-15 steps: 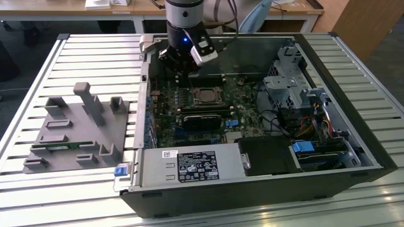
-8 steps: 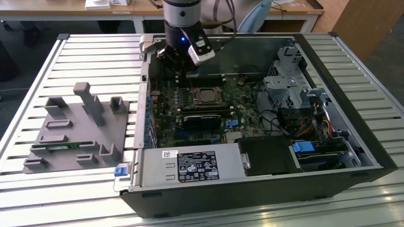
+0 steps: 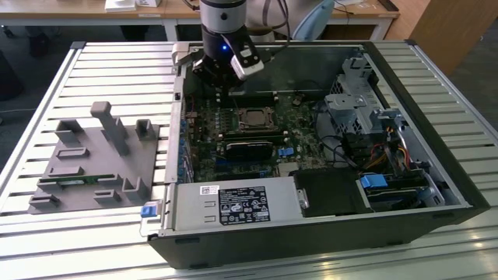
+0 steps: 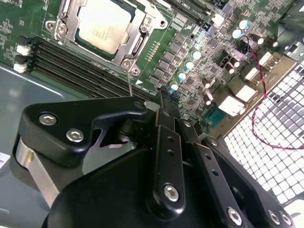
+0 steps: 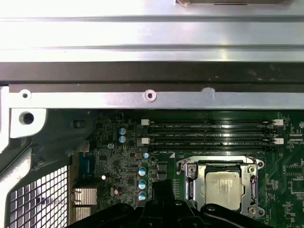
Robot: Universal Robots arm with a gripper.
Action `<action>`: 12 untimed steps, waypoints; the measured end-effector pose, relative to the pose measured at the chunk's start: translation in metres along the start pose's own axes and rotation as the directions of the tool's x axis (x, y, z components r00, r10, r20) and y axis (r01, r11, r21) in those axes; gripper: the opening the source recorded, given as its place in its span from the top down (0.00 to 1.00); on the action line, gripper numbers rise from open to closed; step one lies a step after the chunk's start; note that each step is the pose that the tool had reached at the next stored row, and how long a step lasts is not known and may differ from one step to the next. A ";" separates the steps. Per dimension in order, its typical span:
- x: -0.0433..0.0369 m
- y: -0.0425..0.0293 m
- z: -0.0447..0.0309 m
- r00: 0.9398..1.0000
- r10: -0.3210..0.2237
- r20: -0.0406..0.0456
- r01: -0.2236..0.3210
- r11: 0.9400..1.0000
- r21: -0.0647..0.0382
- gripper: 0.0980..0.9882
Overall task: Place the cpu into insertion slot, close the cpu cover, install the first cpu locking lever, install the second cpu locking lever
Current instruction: 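Install the first cpu locking lever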
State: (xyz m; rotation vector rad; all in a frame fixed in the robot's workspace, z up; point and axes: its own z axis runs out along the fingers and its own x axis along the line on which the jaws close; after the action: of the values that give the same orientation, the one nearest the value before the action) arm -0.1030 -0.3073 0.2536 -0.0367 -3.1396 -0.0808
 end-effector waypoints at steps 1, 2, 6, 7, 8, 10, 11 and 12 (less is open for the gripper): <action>0.0000 0.0008 0.0001 1.000 -0.001 0.000 0.001 1.000 0.000 0.99; 0.0001 0.0016 0.0001 1.000 -0.001 0.000 0.001 1.000 0.000 0.99; 0.0001 0.0033 0.0003 1.000 -0.003 0.000 0.003 1.000 0.000 0.99; 0.0001 0.0038 0.0003 1.000 -0.003 0.000 0.003 1.000 0.000 0.99; 0.0002 0.0043 0.0003 1.000 -0.004 0.000 0.004 1.000 0.000 0.99; -0.0001 0.0056 0.0004 1.000 -0.005 0.000 0.005 1.000 0.000 0.99; -0.0003 0.0064 0.0004 1.000 -0.005 0.000 0.005 1.000 0.000 0.99; -0.0006 0.0070 0.0005 1.000 -0.005 0.000 0.005 1.000 0.000 0.99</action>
State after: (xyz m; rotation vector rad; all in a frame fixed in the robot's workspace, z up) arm -0.1022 -0.3004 0.2535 -0.0286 -3.1396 -0.0808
